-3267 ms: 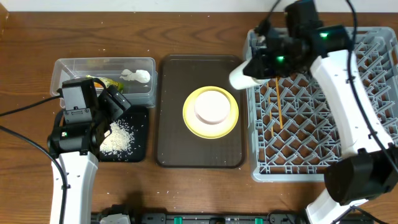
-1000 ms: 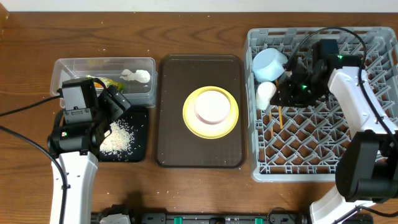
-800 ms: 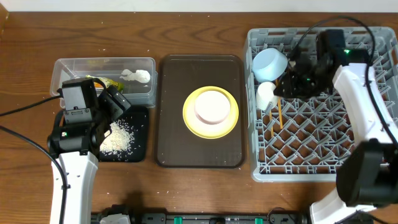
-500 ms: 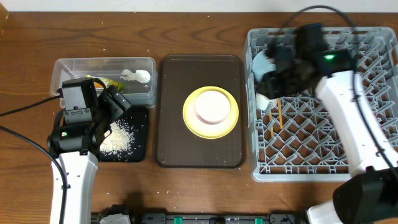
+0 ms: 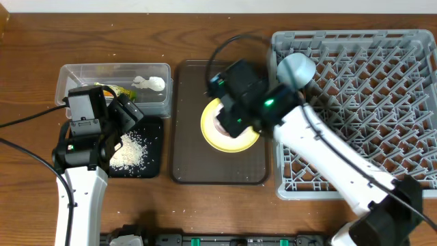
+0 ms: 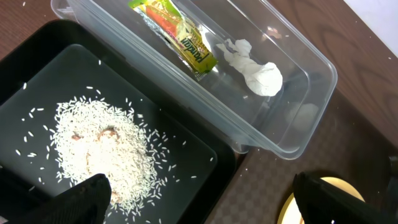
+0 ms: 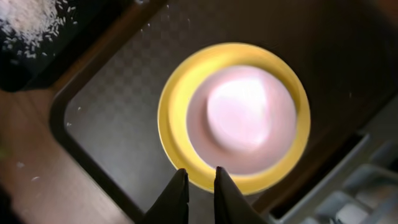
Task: Sort waste into correct bins and load items into the dishwasher rack
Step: 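Return the right gripper to the pink bowl and grasp its rim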
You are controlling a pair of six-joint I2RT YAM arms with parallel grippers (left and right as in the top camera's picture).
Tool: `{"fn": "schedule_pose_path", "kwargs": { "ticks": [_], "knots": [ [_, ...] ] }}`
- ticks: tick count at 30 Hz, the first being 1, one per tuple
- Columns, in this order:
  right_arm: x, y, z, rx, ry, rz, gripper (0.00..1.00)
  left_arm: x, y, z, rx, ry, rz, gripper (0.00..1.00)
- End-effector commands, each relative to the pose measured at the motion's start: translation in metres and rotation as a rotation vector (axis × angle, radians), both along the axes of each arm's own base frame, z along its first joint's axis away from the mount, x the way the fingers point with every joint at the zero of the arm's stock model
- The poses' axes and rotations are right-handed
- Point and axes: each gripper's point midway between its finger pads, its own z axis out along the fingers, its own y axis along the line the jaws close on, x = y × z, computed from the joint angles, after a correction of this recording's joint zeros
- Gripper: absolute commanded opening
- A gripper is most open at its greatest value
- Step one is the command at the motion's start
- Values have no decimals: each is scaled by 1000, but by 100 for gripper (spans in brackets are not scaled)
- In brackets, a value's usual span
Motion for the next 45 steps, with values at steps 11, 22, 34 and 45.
{"fn": "schedule_pose_path", "kwargs": {
  "ticks": [11,22,34,45],
  "knots": [
    [5,19,-100,-220,62,7,17,1,3,4,5,-7,17,96],
    [4,16,-128,-268,103,8,16,1,3,4,5,-7,17,96],
    [6,13,-130,-271,108,1,15,1,3,4,5,-7,17,96],
    [3,11,-135,-280,116,1,13,1,3,4,5,-7,17,96]
  ]
}}
